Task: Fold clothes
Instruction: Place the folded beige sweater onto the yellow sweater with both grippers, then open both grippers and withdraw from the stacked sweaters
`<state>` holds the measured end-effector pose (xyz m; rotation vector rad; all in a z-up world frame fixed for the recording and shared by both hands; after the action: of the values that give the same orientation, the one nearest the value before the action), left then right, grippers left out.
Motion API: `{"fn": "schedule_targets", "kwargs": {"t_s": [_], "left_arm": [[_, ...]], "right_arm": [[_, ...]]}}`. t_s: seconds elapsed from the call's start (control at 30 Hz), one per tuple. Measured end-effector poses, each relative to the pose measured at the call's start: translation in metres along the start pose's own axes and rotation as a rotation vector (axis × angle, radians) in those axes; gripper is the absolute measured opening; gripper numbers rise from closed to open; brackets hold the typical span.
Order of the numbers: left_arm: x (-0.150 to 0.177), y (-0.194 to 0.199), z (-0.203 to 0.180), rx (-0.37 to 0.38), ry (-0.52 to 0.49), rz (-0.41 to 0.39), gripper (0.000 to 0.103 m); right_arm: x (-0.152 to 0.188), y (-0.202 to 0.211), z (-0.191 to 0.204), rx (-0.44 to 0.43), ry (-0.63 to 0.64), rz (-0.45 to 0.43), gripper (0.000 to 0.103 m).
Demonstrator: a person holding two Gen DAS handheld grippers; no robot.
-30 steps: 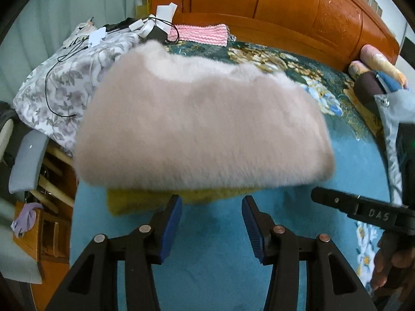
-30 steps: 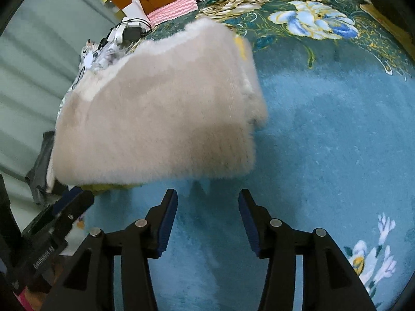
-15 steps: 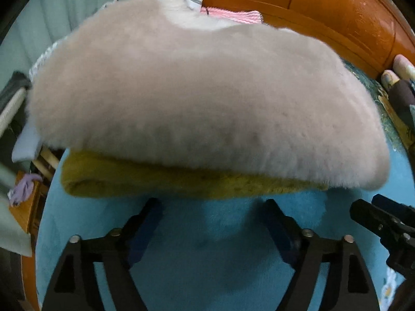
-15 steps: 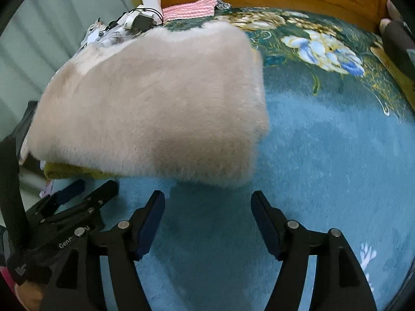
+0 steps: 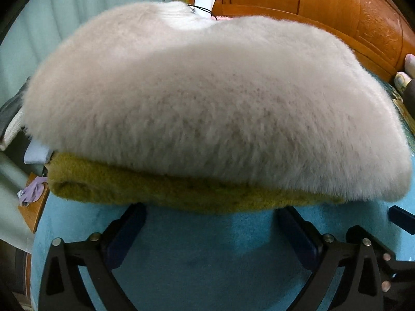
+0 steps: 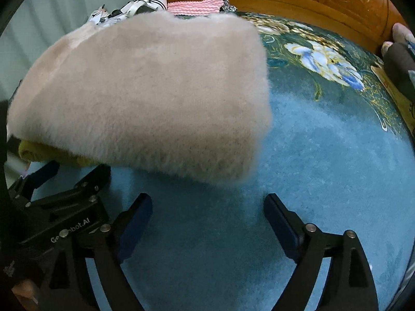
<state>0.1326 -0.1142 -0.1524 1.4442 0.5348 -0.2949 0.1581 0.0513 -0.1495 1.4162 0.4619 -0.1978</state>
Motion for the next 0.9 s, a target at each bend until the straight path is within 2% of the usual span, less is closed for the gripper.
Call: {"fn": "schedule_targets", "kwargs": {"t_s": [0.27, 0.53, 0.9], "left_arm": [[-0.002, 0.001, -0.003, -0.007, 0.000, -0.003, 0.103], [-0.005, 0.002, -0.006, -0.002, 0.005, -0.002, 0.103], [-0.011, 0.004, -0.012, -0.007, 0.001, -0.009, 0.103]], "right_arm": [[0.001, -0.004, -0.002, -0.014, -0.011, -0.023, 0.095], [0.001, -0.005, -0.003, -0.037, -0.010, -0.100, 0.100], [-0.003, -0.009, -0.007, -0.057, -0.005, -0.125, 0.103]]}}
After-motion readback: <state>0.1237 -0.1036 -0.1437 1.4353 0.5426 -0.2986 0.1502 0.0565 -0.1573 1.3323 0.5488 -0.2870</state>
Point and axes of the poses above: each gripper's, at about its wrist camera, not at the fingertips, and y roughly against the way its jaws point, z to its left, x to its underside, the point moved 8 cm from there along -y, roughly the way its jaws point, and after that the axes turned 5 degrees about z, right-handed, at the moved point
